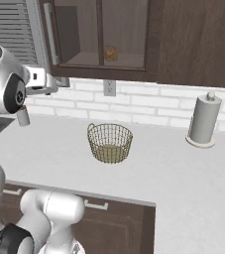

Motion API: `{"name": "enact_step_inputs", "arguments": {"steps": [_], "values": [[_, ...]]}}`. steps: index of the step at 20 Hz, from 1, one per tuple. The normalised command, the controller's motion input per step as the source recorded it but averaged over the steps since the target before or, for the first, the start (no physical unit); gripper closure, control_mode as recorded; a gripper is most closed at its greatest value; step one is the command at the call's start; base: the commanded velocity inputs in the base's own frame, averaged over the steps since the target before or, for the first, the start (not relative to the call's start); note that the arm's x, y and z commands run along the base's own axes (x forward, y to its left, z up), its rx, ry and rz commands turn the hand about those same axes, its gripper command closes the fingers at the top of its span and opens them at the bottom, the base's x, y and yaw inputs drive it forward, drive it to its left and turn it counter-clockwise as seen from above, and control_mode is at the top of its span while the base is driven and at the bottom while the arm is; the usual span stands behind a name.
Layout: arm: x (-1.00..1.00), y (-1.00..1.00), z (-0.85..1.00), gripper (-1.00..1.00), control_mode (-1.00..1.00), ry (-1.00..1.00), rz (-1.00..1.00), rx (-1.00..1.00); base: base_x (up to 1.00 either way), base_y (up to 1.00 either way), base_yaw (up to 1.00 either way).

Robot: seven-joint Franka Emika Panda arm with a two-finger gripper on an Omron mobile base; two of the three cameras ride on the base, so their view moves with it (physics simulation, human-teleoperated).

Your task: Open the cabinet, pick up the bread from the cabinet and place it in the basket. Then move the basket to the dining counter.

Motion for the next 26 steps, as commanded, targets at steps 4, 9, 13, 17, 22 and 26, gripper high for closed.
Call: {"name": "enact_step_inputs", "arguments": {"steps": [4, 9, 13, 17, 22, 26], "values": [[0.15, 0.48, 0.90, -1.00, -1.00, -0.42, -0.04, 0.00, 0.00, 0.00, 0.00], [0.26, 0.13, 0.86, -1.00, -1.00, -0.24, -0.15, 0.01, 0.00, 0.00, 0.00], [0.31, 0.00, 0.81, -1.00, -1.00, -0.07, -0.07, 0.07, 0.00, 0.00, 0.00], [0.28, -0.10, 0.58, -1.00, -1.00, 0.00, 0.00, 0.10, 0.00, 0.00, 0.00], [0.41, -0.01, 0.23, -1.00, -1.00, 0.03, -0.01, 0.15, 0.00, 0.00, 0.00], [0.50, -0.09, -0.04, -1.00, -1.00, 0.00, 0.00, 0.10, 0.00, 0.00, 0.00]]}}
